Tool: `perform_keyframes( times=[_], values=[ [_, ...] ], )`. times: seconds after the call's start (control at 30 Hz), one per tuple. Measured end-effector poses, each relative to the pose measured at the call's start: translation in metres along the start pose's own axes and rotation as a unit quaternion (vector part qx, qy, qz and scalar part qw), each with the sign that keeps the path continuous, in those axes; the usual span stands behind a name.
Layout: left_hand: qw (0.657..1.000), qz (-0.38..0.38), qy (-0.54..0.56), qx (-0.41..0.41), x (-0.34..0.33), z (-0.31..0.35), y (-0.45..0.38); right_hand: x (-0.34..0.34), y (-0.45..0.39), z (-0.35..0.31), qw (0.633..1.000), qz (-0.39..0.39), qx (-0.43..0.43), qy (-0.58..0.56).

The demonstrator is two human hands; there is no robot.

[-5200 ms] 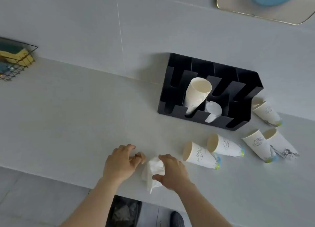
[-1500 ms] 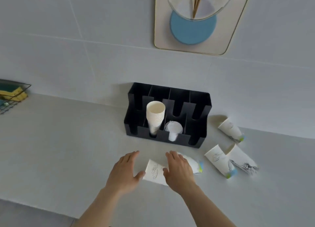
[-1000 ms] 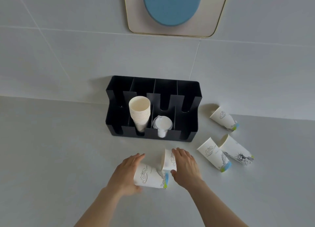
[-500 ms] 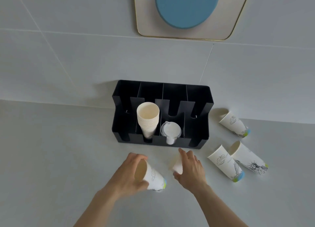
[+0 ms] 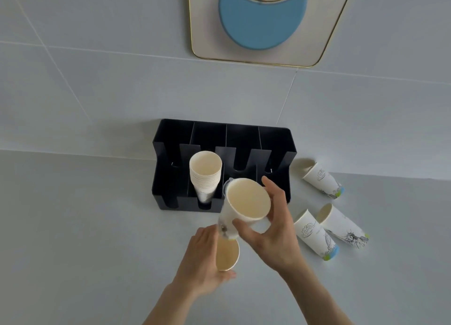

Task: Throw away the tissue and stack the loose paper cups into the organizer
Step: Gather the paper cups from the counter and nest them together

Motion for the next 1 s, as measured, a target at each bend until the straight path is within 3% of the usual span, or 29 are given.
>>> perform_keyframes(
  times=[0.2,0.5,0.6,0.7,0.77,0.83,0.9,1.0],
  values=[
    [0.99,0.032,0.123,0.068,-0.001,-0.001,0.008,-0.018,0.03,0.014,0.996,-0.054,0.006,0.065],
    [0.986,0.025,0.137,0.091,-0.011,-0.009,0.016,-0.028,0.071,0.075,0.966,-0.137,-0.088,0.2],
    [0.986,0.03,0.141,0.087,-0.013,-0.007,0.016,-0.024,0.076,0.084,0.962,-0.153,-0.121,0.19],
    [0.986,0.034,0.138,0.085,-0.014,-0.004,0.013,-0.007,0.069,0.086,0.973,-0.103,-0.123,0.166],
    [0.987,0.038,0.132,0.08,-0.016,0.002,0.009,0.025,0.055,0.09,0.977,0.014,-0.119,0.176],
    [0.987,0.035,0.139,0.076,-0.019,0.011,0.006,0.065,0.039,0.097,0.957,0.108,-0.119,0.24],
    [0.986,0.03,0.146,0.069,-0.023,0.021,0.004,0.1,0.023,0.108,0.932,0.114,-0.136,0.317],
    [0.987,0.03,0.146,0.057,-0.029,0.036,0.0,0.13,0.007,0.13,0.896,0.024,-0.19,0.4]
  ],
)
Point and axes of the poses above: each hand's wrist, its own y-axis away from the middle knuckle, its own x-axis out of the back of the hand, z = x × y, the point moved 3 cm from there along -y, towards the middle knuckle, and after that the axes turned 15 degrees about -y, right-handed, at the moved point
